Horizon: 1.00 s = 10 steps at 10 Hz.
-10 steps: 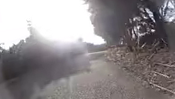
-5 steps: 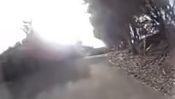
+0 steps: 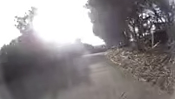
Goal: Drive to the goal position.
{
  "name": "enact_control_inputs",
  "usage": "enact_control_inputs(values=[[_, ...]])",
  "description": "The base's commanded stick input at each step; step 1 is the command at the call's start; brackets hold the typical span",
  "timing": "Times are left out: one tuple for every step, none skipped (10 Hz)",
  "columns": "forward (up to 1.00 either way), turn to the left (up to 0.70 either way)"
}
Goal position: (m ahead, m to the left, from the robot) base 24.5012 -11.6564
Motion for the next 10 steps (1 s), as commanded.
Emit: enact_control_inputs(values=[[1.0,0.0],[1.0,0.0],[1.0,0.0],[1.0,0.0],[1.0,0.0],[1.0,0.0],[1.0,0.0],[1.0,0.0],[1.0,0.0],[1.0,0.0]])
